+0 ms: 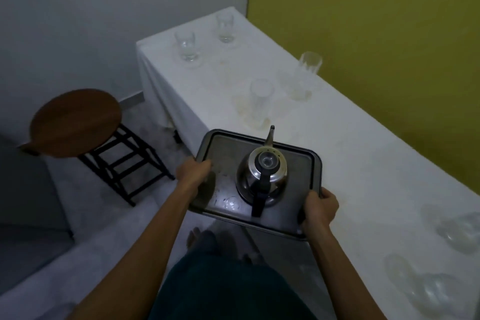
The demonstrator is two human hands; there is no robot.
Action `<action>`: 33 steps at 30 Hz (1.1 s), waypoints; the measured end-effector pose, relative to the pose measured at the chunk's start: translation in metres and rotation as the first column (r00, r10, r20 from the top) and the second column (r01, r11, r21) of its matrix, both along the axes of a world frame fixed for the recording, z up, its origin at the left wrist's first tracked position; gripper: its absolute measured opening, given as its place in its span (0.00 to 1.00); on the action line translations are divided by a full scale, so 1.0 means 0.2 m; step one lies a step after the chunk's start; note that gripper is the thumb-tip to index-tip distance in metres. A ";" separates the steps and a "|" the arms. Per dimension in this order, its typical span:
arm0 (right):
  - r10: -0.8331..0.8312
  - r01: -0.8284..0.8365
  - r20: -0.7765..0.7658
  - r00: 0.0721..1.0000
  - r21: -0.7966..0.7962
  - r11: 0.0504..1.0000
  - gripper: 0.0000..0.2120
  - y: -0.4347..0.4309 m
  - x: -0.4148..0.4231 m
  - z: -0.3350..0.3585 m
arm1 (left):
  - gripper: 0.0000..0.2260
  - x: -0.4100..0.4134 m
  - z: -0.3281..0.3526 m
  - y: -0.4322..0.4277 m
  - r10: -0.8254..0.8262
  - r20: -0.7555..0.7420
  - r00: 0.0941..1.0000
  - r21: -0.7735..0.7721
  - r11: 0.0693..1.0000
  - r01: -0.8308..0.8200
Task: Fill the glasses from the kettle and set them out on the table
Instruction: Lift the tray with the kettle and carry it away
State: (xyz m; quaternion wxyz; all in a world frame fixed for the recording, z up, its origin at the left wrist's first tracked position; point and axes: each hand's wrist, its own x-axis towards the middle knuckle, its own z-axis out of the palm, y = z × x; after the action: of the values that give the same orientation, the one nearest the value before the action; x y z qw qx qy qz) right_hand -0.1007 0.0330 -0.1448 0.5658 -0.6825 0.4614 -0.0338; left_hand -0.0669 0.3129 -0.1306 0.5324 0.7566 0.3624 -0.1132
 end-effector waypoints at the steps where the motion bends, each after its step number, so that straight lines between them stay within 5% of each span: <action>1: 0.042 -0.042 0.006 0.999 0.006 0.999 0.20 0.08 0.02 0.01 | 0.08 -0.03 0.01 0.08 0.048 0.012 0.999 -0.015 0.999 -0.048; 12: 0.371 -0.371 0.023 0.928 0.010 0.929 0.12 1.15 0.42 0.04 | 0.10 -0.16 0.06 1.15 0.392 -0.009 0.920 -0.096 0.916 -0.391; 15: 0.392 -0.395 0.073 0.917 0.039 0.918 0.17 1.48 0.51 0.03 | 0.05 -0.18 0.09 1.43 0.428 -0.007 0.904 -0.085 0.900 -0.427; 20: 0.455 -0.460 0.074 0.887 0.096 0.882 0.22 2.02 0.67 0.02 | 0.10 -0.25 0.10 1.90 0.496 -0.026 0.868 -0.054 0.866 -0.496; 33: 0.518 -0.512 -0.024 0.855 0.124 0.850 0.15 2.84 1.13 -0.08 | 0.09 -0.06 -0.12 2.54 0.611 -0.127 0.781 -0.041 0.784 -0.620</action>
State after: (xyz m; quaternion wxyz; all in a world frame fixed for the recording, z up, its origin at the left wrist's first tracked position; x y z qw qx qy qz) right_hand 0.1262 0.6018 -0.1608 0.5786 -0.7487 0.2787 0.1646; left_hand -0.0787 0.8216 -0.1544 0.5499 0.5676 0.6126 0.0121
